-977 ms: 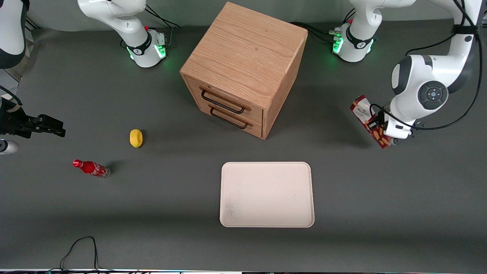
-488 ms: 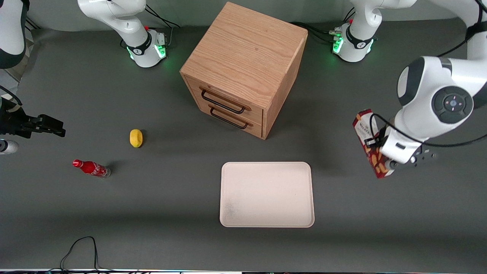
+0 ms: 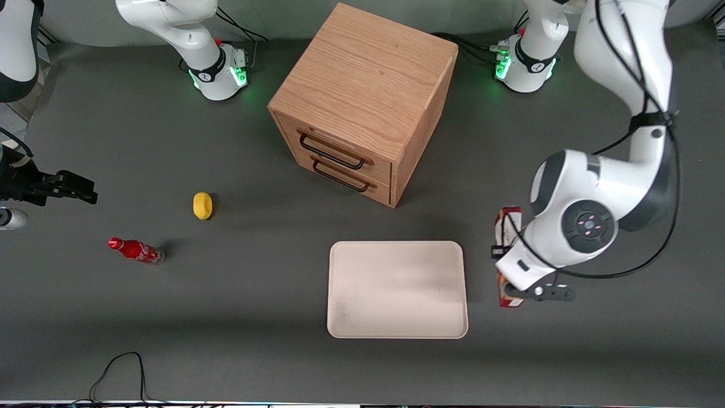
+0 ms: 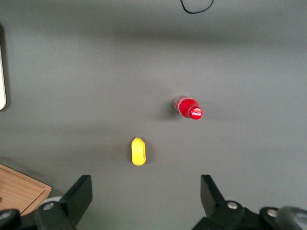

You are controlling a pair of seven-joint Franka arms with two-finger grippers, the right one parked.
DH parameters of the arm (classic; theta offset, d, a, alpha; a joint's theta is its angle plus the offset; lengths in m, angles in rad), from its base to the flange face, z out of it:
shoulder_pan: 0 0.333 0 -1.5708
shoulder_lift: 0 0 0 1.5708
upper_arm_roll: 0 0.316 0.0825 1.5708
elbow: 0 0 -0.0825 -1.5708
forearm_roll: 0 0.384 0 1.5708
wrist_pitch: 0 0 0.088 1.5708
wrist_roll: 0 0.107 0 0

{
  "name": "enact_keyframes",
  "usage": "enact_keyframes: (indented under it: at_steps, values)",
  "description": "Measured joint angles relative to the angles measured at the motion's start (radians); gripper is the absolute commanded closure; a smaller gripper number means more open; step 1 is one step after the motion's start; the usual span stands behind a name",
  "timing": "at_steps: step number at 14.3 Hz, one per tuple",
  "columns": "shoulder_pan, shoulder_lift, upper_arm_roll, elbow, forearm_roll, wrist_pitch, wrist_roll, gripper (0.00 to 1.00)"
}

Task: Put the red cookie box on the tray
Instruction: 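Carry the held box with the left gripper over the white tray, then lower the box onto the tray and open the left gripper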

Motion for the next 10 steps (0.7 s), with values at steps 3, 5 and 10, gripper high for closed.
enact_keyframes:
  at_steps: [3,5,10]
  values:
    - [-0.029,0.074,-0.005,0.038,-0.025,0.091,0.002,1.00]
    - [-0.045,0.115,-0.007,0.040,-0.047,0.136,0.000,1.00]
    - [-0.049,0.186,-0.007,0.048,-0.116,0.186,-0.028,1.00]
